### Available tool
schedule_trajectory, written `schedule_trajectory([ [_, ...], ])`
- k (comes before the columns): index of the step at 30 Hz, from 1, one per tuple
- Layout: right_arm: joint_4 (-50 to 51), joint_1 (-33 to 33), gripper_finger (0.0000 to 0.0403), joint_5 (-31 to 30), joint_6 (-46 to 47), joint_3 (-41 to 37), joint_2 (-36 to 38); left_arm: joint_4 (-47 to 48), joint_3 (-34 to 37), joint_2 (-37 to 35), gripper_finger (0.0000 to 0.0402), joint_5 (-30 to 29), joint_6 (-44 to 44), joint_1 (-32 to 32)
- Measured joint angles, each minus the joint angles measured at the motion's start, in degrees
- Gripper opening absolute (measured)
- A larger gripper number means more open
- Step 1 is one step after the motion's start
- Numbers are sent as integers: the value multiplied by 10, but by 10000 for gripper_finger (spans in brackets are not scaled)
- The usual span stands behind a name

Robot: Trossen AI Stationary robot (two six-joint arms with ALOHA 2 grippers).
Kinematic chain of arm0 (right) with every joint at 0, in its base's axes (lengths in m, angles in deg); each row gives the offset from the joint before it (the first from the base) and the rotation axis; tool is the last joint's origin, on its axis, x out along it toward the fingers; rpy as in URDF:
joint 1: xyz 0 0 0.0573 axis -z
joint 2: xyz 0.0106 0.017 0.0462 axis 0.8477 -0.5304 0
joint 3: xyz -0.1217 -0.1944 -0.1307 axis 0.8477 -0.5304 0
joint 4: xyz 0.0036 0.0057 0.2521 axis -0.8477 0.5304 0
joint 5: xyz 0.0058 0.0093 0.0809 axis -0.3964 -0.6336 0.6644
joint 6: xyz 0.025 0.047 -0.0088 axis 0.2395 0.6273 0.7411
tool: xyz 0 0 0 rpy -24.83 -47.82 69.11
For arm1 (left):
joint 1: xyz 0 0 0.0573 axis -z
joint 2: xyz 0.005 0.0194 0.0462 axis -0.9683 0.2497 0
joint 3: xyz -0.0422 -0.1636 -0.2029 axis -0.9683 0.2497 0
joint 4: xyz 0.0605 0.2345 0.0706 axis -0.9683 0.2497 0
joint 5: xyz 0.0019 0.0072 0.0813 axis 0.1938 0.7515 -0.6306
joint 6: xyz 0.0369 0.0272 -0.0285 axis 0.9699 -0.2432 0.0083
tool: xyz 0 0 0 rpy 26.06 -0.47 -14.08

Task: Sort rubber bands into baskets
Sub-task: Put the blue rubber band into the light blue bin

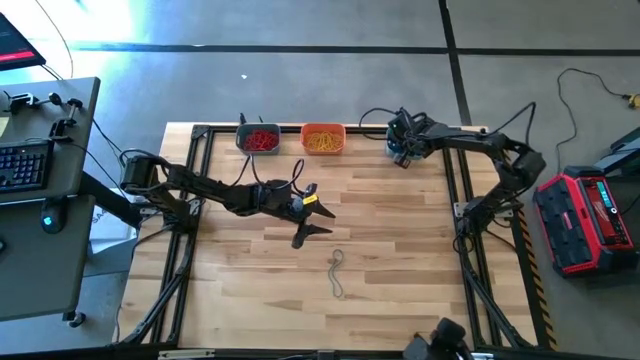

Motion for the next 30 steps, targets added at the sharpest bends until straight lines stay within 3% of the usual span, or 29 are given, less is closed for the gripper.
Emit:
schedule_trajectory([
  [8, 48, -24, 181, 0, 31, 30, 31, 11, 0, 0, 200, -2, 34, 28],
  [15, 137, -66, 194, 5, 82, 69, 81, 64, -8, 0, 199, -34, 84, 63],
  [19, 195, -92, 166, 62, 145, 78, 107, 130, -31, 0, 182, -34, 88, 73],
  [23, 190, -132, 98, 123, 202, 57, 131, 187, -56, 0, 147, -34, 118, 84],
  [27, 150, -179, 19, 134, 245, 24, 147, 224, -70, 0, 107, -25, 154, 93],
  [30, 106, -212, 13, 134, 279, 2, 154, 239, -71, 0, 79, -6, 178, 96],
])
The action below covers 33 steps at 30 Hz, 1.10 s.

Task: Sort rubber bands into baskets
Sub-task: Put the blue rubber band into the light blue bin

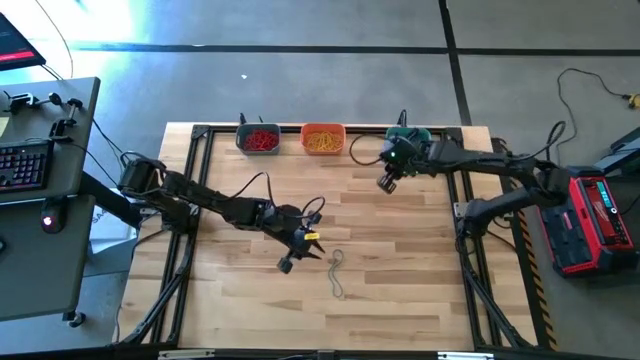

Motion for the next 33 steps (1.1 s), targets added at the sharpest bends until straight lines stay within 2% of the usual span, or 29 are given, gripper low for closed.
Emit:
schedule_trajectory([
  [4, -47, -46, 26, -3, 46, -18, 2, 9, 0, 0, 45, 12, 22, 0],
  [10, -181, -107, 3, -8, 83, -56, 2, 20, 0, 0, 4, 36, 50, -1],
  [15, -325, -157, 1, -11, 99, -133, 2, 24, 0, 0, 1, 40, 52, 1],
  [20, -469, -217, 0, -71, 132, -210, 2, 25, 0, 0, 0, 40, 53, 1],
  [25, -498, -293, 0, -152, 150, -229, 2, 25, -1, 0, 0, 40, 57, 1],
  [33, -498, -382, 0, -216, 192, -229, 2, 95, -66, 60, 0, 41, 85, 7],
])
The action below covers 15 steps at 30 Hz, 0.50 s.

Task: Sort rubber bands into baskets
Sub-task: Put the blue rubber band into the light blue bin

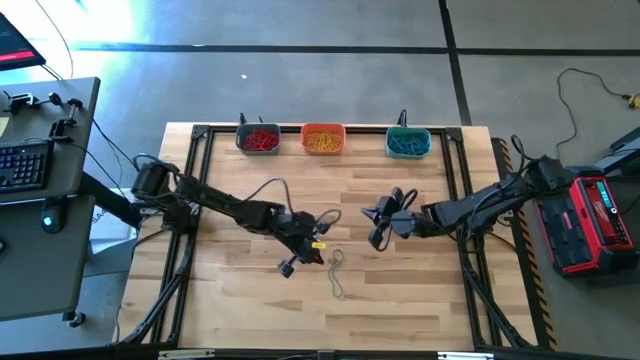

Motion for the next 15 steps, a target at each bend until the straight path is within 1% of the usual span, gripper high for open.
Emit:
schedule_trajectory([
  [3, 1, -19, 0, -12, 7, 0, 0, 14, -27, 29, 3, 0, 4, 1],
  [6, 5, -32, 0, -24, 18, 0, 0, 41, -51, 54, 18, -1, 25, 1],
  [8, 5, -38, 0, -27, 18, 0, 0, 56, -60, 69, 33, -1, 34, 1],
  [11, 4, -42, 0, -28, 18, 0, 0, 52, -63, 85, 61, -3, 48, 2],
  [15, 5, -42, 0, -27, 20, 0, 0, 52, -63, 99, 101, -23, 68, 4],
])
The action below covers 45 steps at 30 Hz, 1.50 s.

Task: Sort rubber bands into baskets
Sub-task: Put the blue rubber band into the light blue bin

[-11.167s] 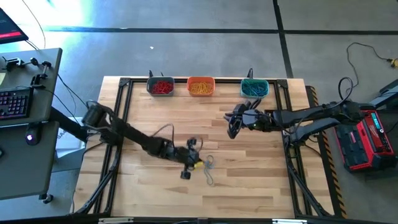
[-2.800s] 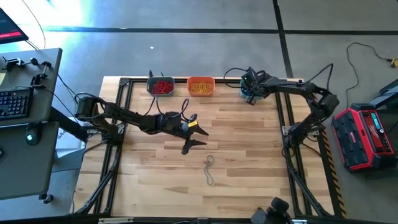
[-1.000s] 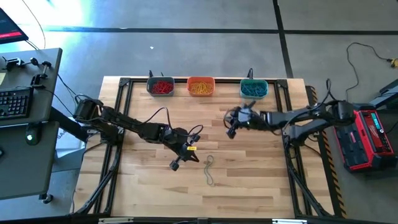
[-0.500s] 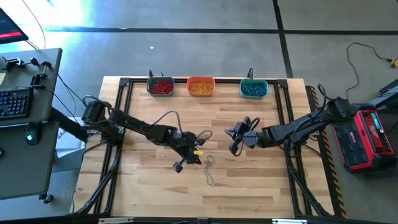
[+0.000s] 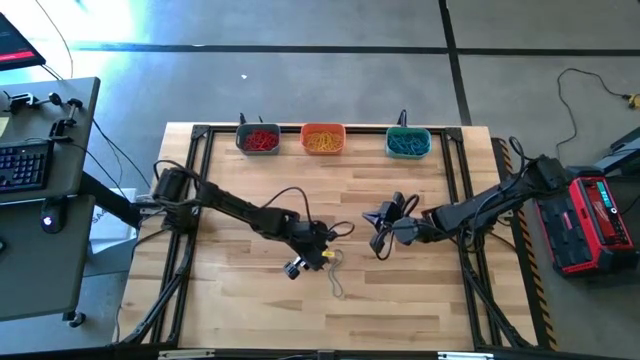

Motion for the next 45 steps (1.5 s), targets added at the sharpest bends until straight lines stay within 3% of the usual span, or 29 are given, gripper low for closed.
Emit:
schedule_trajectory([
  [7, 0, 0, 0, 0, 0, 0, 0, -12, 1, 13, 139, -2, 58, 8],
  [25, -5, 1, 0, 0, 14, 0, 0, 27, -71, 68, 140, 2, 79, 27],
  [45, -6, 1, 0, 9, 13, 0, 0, 4, -76, 99, 140, -55, 81, 38],
])
